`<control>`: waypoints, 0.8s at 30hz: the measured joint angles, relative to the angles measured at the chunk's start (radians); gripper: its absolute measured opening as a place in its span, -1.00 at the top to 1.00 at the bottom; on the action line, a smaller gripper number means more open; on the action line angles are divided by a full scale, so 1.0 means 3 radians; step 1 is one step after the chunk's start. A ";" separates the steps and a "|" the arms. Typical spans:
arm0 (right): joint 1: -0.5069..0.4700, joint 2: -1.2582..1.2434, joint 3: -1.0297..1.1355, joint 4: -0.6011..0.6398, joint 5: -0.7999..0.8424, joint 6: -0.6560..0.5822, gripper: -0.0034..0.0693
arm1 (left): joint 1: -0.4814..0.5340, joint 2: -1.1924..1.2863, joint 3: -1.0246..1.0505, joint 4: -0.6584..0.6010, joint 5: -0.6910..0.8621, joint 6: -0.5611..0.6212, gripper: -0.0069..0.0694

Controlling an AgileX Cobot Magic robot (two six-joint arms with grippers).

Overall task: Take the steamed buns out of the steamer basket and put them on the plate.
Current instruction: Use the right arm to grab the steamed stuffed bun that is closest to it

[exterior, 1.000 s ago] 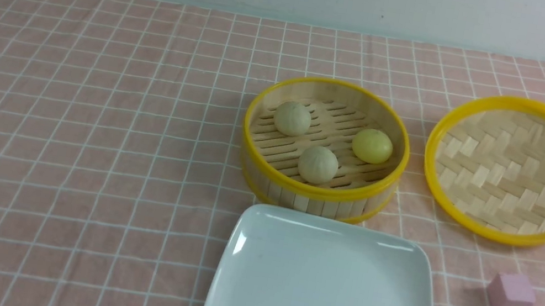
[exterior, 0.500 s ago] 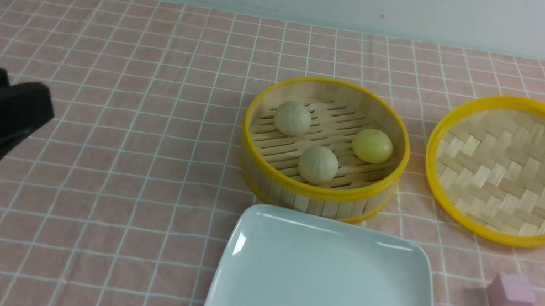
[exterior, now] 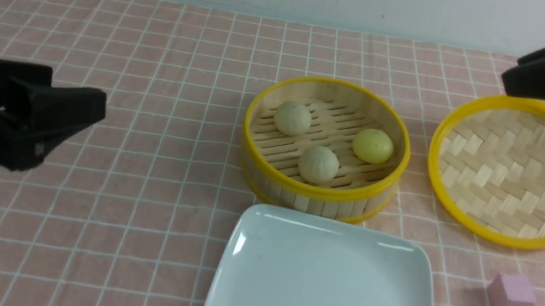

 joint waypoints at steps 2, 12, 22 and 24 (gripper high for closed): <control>0.0224 0.0239 -0.0212 -0.0209 0.0003 0.0104 0.00 | 0.0000 0.0133 -0.0066 -0.0009 -0.0071 0.0011 -0.62; 0.0899 0.1403 -0.1374 -0.1523 0.0109 0.1136 -0.02 | 0.0000 0.0362 -0.0128 -0.0040 -0.0081 -0.0052 -0.57; 0.0951 0.2394 -0.2318 -0.1874 0.0446 0.1415 -0.02 | 0.0000 0.0362 -0.0128 -0.0037 0.0020 -0.0057 -0.57; 0.0953 0.2490 -0.2388 -0.1874 0.0451 0.1415 -0.02 | 0.0000 0.0362 -0.0128 -0.0037 0.0037 -0.0060 -0.57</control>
